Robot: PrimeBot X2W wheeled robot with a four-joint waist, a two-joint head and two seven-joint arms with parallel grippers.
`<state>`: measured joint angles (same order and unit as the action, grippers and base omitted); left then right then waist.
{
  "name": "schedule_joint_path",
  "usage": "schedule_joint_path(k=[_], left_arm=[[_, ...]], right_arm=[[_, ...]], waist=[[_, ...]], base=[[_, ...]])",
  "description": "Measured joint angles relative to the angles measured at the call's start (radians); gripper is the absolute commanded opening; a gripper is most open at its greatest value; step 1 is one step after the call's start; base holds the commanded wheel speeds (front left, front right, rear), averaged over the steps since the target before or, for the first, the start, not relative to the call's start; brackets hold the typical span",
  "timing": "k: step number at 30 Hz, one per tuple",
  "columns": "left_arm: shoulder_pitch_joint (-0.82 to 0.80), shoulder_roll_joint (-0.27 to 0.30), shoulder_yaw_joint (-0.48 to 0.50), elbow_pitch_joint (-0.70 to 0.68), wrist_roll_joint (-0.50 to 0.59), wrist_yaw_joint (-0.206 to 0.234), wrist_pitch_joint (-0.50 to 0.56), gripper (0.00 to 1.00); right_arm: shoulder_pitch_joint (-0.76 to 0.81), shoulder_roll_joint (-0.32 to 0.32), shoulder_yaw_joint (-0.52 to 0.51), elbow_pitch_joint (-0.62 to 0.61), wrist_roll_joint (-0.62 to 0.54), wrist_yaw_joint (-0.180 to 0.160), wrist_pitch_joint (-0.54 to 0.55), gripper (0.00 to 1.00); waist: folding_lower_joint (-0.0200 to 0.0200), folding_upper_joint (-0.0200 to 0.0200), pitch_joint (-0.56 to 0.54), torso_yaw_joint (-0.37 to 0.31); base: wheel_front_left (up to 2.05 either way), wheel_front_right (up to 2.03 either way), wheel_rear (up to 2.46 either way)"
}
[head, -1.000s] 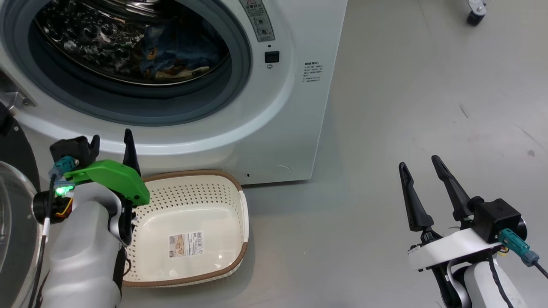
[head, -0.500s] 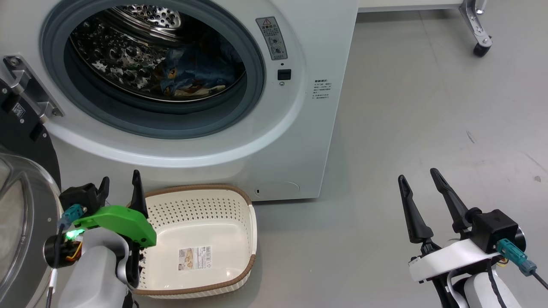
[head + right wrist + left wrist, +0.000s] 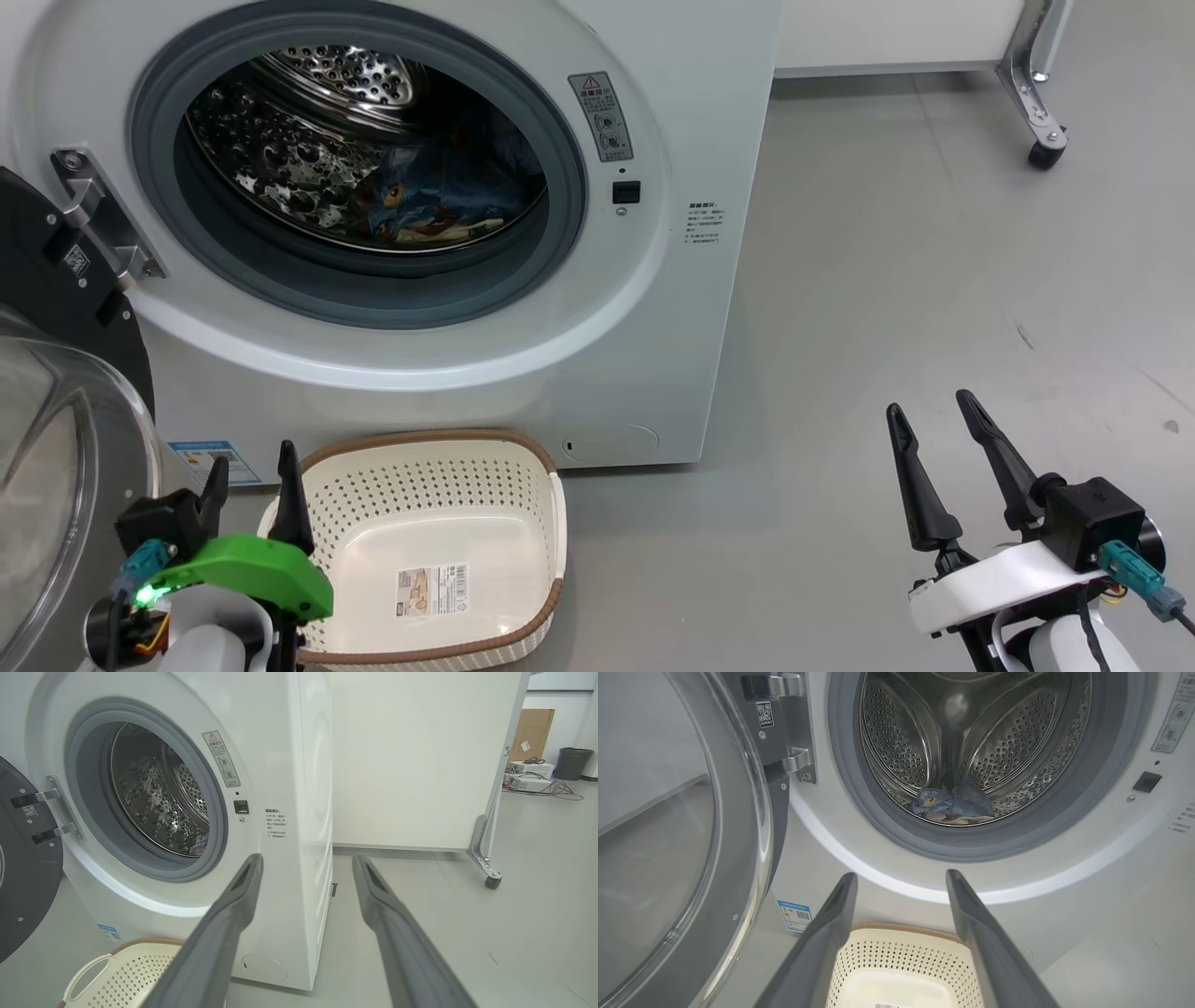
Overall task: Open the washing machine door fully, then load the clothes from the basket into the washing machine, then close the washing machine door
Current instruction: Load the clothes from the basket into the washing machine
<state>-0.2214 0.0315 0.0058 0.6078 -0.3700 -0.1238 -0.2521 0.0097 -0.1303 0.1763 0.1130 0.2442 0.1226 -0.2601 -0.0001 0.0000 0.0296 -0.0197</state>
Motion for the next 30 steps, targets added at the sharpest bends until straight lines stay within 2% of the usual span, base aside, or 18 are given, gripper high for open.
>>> schedule_joint_path(k=[14, 30], left_arm=[[0.131, 0.0, 0.028, -0.196, 0.013, 0.001, 0.0, 1.0], [0.247, 0.001, -0.002, -0.301, 0.018, 0.001, 0.0, 1.0]], right_arm=[[0.036, 0.002, -0.01, -0.006, 0.0, 0.0, 0.0, 1.0], [0.041, 0.001, -0.003, -0.009, 0.0, 0.0, 0.0, 1.0]], waist=[[0.0, 0.0, -0.035, 0.04], [0.0, 0.0, -0.049, 0.034]], base=[[0.0, 0.0, 0.0], [0.0, 0.0, 0.0]])
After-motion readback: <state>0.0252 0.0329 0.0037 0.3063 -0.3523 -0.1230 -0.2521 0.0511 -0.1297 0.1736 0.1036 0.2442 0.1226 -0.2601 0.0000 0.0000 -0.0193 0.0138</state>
